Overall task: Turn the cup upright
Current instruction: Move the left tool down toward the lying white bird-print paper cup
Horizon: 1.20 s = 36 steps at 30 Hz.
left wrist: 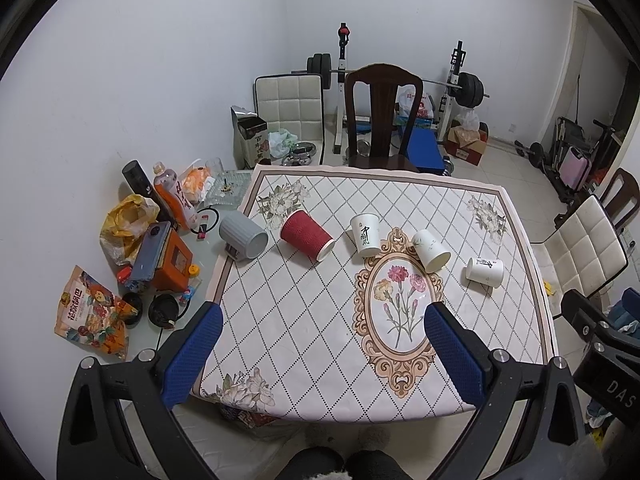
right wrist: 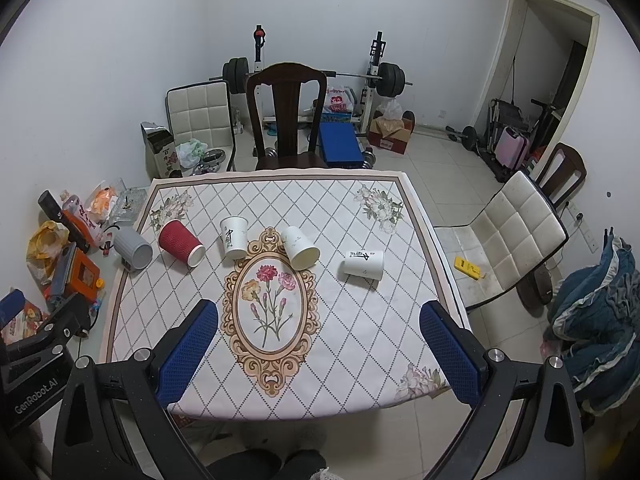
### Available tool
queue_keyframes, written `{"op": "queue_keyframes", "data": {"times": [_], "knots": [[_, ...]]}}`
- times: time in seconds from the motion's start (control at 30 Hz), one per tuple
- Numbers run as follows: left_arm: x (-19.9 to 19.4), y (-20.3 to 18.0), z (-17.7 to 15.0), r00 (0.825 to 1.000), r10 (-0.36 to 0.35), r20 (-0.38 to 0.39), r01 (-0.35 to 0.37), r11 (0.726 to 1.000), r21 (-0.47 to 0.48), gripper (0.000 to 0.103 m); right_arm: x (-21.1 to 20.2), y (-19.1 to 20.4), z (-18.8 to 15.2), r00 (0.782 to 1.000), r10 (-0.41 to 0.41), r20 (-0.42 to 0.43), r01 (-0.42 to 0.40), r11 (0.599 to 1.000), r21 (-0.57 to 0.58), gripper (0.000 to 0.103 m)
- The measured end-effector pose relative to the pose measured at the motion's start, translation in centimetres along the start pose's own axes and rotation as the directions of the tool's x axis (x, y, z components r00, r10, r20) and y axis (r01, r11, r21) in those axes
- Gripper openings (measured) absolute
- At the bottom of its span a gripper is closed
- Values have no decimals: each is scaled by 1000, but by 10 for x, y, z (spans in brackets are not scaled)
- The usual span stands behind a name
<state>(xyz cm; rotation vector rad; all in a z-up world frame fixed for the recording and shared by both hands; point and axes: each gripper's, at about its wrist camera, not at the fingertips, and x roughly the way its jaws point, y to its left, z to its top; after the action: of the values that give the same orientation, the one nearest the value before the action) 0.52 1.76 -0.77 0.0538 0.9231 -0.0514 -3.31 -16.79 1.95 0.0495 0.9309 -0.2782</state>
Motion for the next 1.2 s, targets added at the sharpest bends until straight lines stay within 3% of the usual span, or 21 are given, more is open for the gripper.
{"op": "queue_keyframes", "data": {"times": [0.13,0.37,0.53,0.73,1.03,1.13,1.2], "knots": [[29,6,-5,999,-3,-32,4,1000,6,103,13,2,-1,1000,-11,-29,11,1000,17,102],[102,8,-25,987,0,-158,8,999,47,103,77,7,-18,987,-71,-148,81,995,61,102],[155,2,-45,968,5,-250,20,995,98,103,138,3,-49,958,-129,-256,156,984,90,102],[203,-18,-58,940,19,-340,36,987,154,103,217,-23,-90,904,-146,-401,215,967,134,102],[247,-91,-37,936,45,-349,57,959,277,103,288,-84,-103,857,-115,-502,247,947,205,102],[260,-135,-27,939,39,-340,90,931,355,103,308,-109,-98,848,-104,-520,252,942,223,102],[269,-169,-22,945,32,-326,117,896,428,103,322,-128,-95,840,-94,-534,256,937,239,102]]}}
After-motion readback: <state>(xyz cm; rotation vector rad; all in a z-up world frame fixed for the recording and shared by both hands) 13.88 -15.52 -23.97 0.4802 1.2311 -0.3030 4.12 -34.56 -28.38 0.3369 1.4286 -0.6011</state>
